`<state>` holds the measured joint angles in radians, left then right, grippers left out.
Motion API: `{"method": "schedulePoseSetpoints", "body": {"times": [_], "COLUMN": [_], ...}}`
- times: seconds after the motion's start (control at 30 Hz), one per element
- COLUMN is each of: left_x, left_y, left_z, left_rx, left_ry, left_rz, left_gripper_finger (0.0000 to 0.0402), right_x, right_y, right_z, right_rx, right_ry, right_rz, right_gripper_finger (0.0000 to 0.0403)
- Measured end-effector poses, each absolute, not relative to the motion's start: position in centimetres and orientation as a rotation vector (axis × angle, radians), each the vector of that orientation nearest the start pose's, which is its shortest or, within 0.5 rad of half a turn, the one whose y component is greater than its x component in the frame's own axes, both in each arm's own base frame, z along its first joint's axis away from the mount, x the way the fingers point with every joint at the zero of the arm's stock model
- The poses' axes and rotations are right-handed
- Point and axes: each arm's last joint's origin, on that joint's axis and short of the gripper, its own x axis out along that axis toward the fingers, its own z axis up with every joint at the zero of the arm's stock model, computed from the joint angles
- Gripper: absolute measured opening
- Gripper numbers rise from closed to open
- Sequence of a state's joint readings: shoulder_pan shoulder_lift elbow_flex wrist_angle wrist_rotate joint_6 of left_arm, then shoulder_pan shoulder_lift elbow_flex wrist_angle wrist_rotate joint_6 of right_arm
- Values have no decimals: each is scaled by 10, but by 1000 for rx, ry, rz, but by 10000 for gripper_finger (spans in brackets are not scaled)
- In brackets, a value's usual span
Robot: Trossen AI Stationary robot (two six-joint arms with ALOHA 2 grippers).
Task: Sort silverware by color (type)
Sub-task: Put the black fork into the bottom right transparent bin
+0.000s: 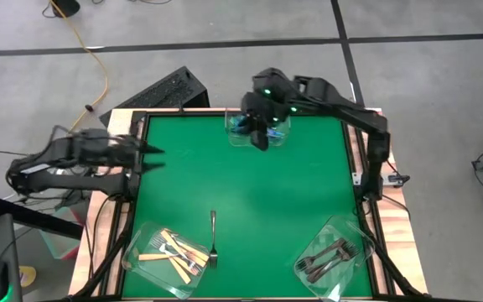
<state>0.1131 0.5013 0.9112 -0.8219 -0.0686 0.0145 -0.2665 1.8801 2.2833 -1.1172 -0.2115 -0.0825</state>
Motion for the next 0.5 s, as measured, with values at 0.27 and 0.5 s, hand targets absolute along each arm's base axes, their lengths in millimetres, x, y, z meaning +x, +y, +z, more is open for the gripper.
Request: {"method": "schedulePoseSetpoints", "body": {"times": [0.27, 0.5], "left_x": [152, 217], "left_y": [5, -10], "left_z": [317, 292], "left_rx": [188, 409], "left_ry": [652, 587], "left_rz": [-297, -560], "left_gripper_finger": [167, 167], "right_x": [336, 324], "right_y": [-39, -16], "right_z": [477, 484], "right_rx": [123, 39], "right_ry": [610, 615], "right_rz": [69, 151], "right_gripper_finger": [123, 123]}}
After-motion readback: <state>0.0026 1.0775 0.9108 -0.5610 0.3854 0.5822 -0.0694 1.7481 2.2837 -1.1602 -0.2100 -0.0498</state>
